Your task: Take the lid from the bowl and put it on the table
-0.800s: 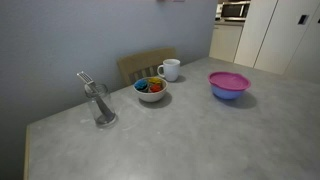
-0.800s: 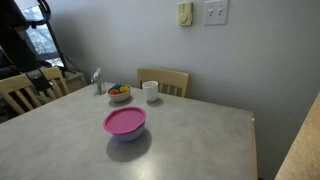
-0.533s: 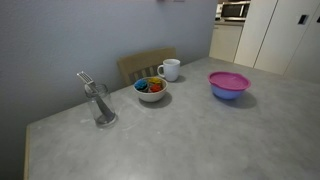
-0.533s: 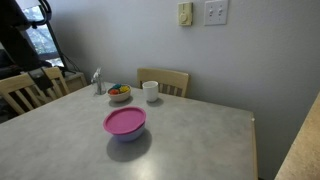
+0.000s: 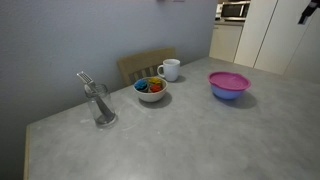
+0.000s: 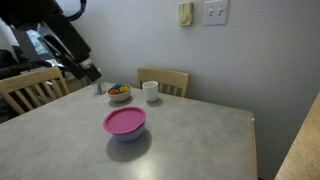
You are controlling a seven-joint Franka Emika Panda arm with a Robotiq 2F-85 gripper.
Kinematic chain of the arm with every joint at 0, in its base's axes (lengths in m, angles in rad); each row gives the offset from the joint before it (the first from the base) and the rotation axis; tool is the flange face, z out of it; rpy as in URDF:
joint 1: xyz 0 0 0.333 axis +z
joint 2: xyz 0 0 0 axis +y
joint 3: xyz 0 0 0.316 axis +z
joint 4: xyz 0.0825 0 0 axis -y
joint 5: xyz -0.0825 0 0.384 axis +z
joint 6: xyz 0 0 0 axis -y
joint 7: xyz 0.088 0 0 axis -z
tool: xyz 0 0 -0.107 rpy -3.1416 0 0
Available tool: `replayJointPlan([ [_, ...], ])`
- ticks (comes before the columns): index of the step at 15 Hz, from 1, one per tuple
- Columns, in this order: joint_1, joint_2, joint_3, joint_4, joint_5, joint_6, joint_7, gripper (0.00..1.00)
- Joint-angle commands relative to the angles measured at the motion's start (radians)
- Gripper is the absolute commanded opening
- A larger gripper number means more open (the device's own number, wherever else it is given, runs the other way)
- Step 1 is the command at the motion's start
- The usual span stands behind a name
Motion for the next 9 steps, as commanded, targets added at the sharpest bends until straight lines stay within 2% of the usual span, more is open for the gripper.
replayJointPlan([
  [1,0.018,0.153,-0.083,0.092,0.028,0.130,-0.192,1.00],
  [5,0.093,0.280,-0.163,0.172,0.199,0.137,-0.465,1.00],
  [9,0.103,0.388,-0.152,0.241,0.305,0.124,-0.609,1.00],
])
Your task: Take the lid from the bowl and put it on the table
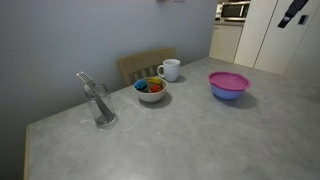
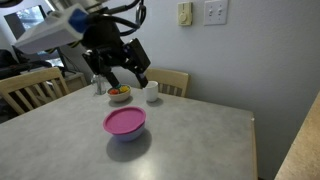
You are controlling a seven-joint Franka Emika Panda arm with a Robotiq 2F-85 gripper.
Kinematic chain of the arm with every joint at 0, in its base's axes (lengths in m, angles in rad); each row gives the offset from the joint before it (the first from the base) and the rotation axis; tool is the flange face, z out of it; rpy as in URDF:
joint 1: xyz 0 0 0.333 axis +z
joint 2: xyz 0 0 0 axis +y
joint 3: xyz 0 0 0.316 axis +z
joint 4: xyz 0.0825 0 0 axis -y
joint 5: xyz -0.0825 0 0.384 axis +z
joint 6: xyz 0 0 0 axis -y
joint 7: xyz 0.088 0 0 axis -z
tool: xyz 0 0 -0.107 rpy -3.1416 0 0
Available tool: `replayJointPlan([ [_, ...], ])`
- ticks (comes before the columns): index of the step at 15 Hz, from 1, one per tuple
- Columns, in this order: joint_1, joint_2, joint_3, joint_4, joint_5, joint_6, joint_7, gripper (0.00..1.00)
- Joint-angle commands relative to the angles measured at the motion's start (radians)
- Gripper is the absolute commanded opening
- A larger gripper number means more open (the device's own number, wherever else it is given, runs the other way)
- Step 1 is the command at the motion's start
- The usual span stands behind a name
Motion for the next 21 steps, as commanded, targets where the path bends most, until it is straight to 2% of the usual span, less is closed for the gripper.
replayJointPlan([
  [1,0.006,0.120,0.010,0.081,0.075,0.012,-0.106,1.00],
  [2,0.003,0.138,0.018,0.084,0.097,0.036,-0.124,1.00],
  [3,-0.016,0.078,0.033,0.047,0.056,0.005,-0.071,1.00],
  [7,-0.019,0.092,0.041,0.054,0.061,0.006,-0.069,1.00],
  [8,-0.015,0.108,0.035,0.054,0.113,0.030,-0.084,1.00],
  [11,-0.005,0.211,0.041,0.115,0.244,-0.039,-0.095,1.00],
  [14,-0.021,0.316,0.081,0.175,0.330,-0.090,-0.077,1.00],
  [21,-0.037,0.490,0.149,0.325,0.192,-0.125,0.145,1.00],
])
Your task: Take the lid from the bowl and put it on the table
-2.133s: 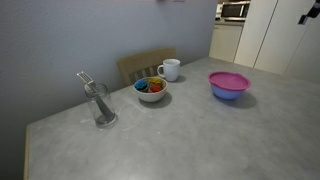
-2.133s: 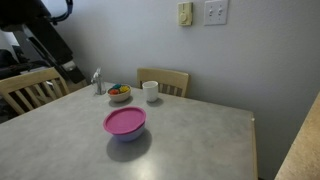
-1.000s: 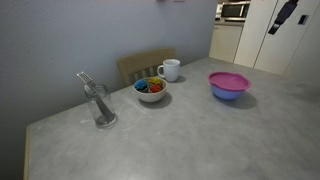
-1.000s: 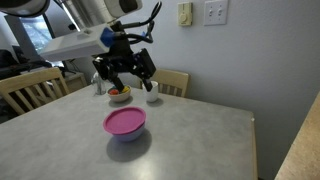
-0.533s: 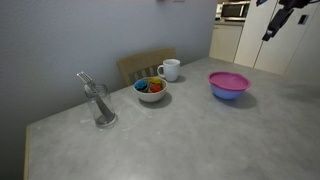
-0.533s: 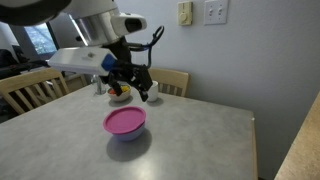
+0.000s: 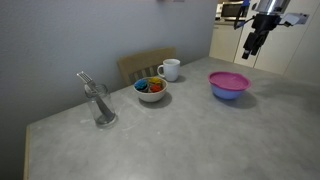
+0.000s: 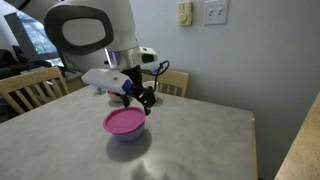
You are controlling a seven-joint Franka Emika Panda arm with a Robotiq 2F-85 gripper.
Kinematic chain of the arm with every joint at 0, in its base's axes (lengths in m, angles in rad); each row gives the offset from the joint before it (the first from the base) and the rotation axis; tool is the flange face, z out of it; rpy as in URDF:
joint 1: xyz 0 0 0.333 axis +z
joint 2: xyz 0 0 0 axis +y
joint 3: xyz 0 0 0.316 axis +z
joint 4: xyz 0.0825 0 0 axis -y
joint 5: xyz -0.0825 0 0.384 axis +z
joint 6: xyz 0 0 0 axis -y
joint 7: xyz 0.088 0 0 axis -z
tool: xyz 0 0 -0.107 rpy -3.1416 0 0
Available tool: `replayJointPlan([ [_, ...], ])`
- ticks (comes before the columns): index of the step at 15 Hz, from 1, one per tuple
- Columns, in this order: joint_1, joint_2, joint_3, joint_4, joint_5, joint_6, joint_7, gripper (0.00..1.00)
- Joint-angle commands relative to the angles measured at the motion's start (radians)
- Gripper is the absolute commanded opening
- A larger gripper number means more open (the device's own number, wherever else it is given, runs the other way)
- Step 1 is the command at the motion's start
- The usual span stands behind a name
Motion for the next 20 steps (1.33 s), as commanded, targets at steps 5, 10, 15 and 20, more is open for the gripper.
replayJointPlan([
  [5,-0.075,0.126,0.102,0.112,0.037,-0.062,0.055,1.00],
  [10,-0.118,0.185,0.140,0.128,0.049,-0.018,0.026,1.00],
  [15,-0.160,0.230,0.181,0.158,0.055,0.021,-0.033,1.00],
  [20,-0.197,0.270,0.226,0.194,0.075,0.015,-0.092,0.97],
])
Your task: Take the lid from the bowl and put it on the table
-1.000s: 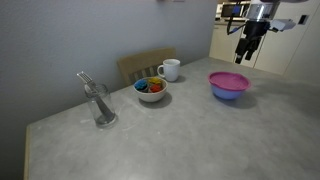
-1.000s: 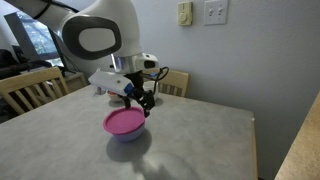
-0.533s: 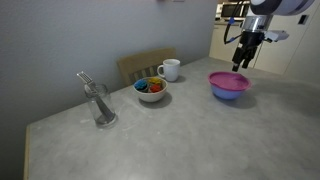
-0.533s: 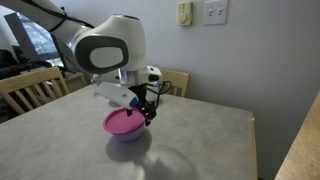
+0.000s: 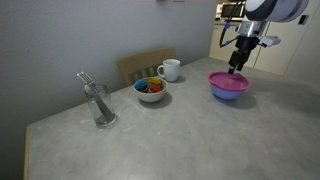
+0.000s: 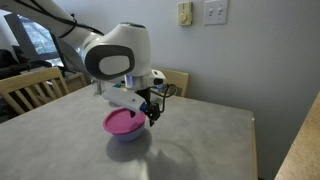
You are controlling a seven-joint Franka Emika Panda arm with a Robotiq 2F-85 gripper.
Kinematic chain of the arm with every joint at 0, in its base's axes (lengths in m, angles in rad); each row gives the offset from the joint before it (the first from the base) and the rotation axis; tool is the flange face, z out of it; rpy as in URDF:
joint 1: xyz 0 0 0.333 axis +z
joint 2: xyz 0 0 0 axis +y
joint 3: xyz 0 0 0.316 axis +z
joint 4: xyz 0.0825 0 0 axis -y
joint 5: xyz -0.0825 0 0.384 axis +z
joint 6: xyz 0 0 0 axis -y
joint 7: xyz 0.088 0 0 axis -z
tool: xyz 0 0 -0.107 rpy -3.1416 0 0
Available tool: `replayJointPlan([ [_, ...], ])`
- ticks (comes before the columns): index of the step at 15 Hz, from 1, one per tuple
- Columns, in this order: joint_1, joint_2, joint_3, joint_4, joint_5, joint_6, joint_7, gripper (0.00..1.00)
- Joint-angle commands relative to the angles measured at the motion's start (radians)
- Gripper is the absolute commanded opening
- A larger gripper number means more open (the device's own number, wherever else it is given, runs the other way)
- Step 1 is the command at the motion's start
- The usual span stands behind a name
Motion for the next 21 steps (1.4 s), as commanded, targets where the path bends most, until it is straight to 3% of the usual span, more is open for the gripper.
replayJointPlan([
  [1,-0.044,0.047,0.045,0.044,0.038,0.009,-0.066,0.85],
  [4,-0.054,0.062,0.056,0.059,0.040,0.005,-0.078,0.58],
  [12,-0.061,0.070,0.060,0.077,0.033,-0.005,-0.078,0.03],
  [14,-0.062,0.070,0.059,0.079,0.031,-0.005,-0.078,0.00],
  [21,-0.060,0.040,0.057,0.062,0.023,-0.013,-0.085,0.03],
])
